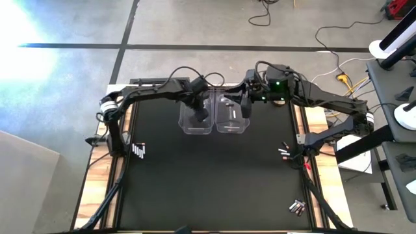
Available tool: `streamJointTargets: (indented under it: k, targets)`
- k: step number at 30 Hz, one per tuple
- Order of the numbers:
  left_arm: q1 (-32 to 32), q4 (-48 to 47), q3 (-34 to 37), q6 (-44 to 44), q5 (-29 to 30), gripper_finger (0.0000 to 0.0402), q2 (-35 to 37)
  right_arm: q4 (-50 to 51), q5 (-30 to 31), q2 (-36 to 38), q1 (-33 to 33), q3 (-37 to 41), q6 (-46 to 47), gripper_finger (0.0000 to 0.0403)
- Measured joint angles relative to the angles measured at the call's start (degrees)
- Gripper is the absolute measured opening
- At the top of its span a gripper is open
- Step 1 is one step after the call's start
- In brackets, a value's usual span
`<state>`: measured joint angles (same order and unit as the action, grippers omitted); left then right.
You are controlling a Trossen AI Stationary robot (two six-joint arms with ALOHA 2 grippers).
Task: Sort batteries
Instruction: Put the white battery into the left transparent bin
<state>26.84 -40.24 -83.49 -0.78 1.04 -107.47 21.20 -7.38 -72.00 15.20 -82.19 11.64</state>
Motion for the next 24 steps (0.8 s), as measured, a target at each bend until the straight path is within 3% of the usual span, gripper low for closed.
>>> streamJointTargets:
  k: [16,24]
  targets:
    - [0.21,3.45,0.84,0.97,0.07,0.0020,-7.93,2.82,0.02,0.78,0.04,0.00,-1.40,0.0061]
    - [0.28,3.62,0.84,1.82,0.09,0.0020,-9.55,3.49,0.05,0.74,0.04,0.00,-1.23,0.0069]
